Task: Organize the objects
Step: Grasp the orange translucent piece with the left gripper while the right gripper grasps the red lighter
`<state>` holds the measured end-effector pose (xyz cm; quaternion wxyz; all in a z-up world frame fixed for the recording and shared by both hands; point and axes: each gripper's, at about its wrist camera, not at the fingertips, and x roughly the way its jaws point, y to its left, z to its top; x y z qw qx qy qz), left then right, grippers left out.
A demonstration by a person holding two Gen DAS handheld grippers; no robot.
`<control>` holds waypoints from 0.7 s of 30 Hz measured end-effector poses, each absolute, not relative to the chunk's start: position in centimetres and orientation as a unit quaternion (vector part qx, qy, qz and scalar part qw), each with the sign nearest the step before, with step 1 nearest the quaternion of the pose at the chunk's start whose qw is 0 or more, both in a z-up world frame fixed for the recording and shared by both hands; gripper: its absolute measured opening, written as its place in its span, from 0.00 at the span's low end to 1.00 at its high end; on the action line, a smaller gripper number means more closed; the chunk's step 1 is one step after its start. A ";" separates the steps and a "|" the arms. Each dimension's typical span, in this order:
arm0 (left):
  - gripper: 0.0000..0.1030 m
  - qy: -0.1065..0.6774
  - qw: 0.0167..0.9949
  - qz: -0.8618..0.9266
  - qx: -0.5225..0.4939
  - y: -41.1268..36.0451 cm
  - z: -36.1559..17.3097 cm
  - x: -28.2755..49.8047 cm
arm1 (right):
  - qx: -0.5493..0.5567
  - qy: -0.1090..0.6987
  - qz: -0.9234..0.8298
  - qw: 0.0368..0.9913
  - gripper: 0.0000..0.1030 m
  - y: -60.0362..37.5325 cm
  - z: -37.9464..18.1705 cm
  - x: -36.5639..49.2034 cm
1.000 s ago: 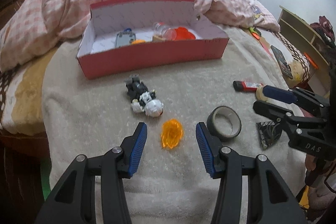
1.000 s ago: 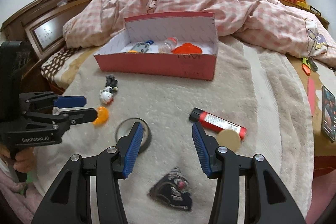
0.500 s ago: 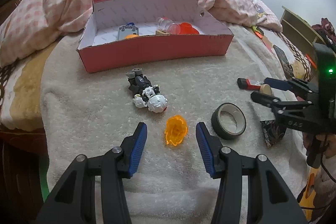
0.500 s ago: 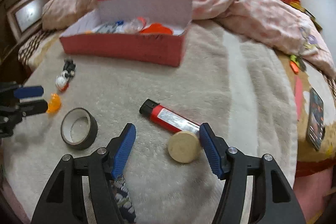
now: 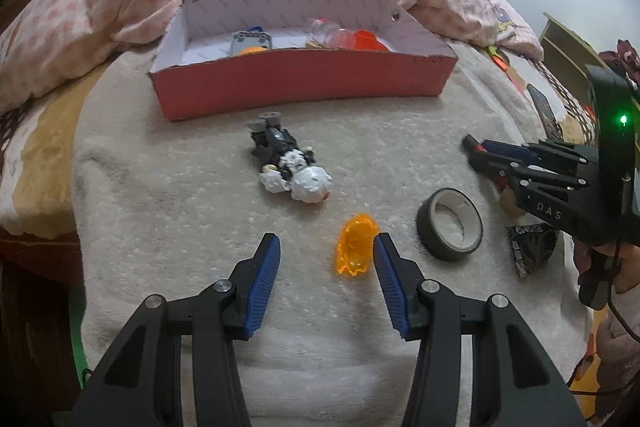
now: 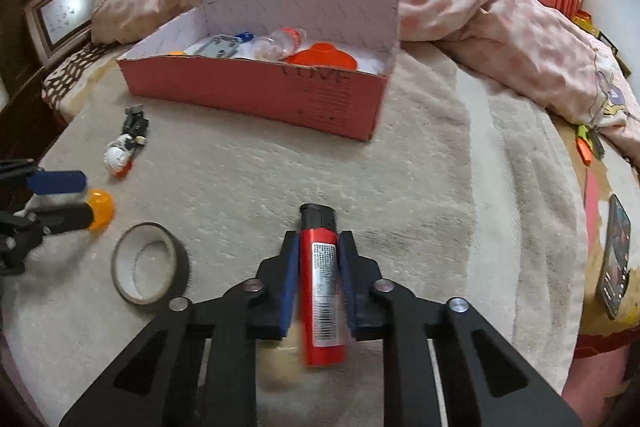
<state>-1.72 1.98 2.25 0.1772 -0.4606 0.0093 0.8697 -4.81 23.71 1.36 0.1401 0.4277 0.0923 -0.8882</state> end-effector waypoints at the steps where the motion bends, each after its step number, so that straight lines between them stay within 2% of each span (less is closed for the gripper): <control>1: 0.47 0.013 0.180 0.869 -0.460 2.2 2.2 -1.7 | 0.426 0.091 -0.888 0.147 0.20 23.4 1.5 -4.7; 7: 0.47 0.025 0.188 0.869 -0.457 3.0 2.2 -1.5 | 0.421 0.091 -0.885 0.175 0.20 21.4 1.4 -4.5; 18: 0.46 0.072 0.185 0.869 -0.452 5.1 1.3 -1.9 | 0.423 0.070 -0.888 0.169 0.22 21.5 0.6 -4.3; 19: 0.44 0.072 0.184 0.871 -0.451 5.1 1.3 -1.9 | 0.422 0.068 -0.888 0.168 0.22 21.5 0.6 -4.2; 21: 0.27 0.070 0.181 0.872 -0.449 4.9 1.4 -1.9 | 0.420 0.062 -0.890 0.167 0.21 21.7 0.6 -4.2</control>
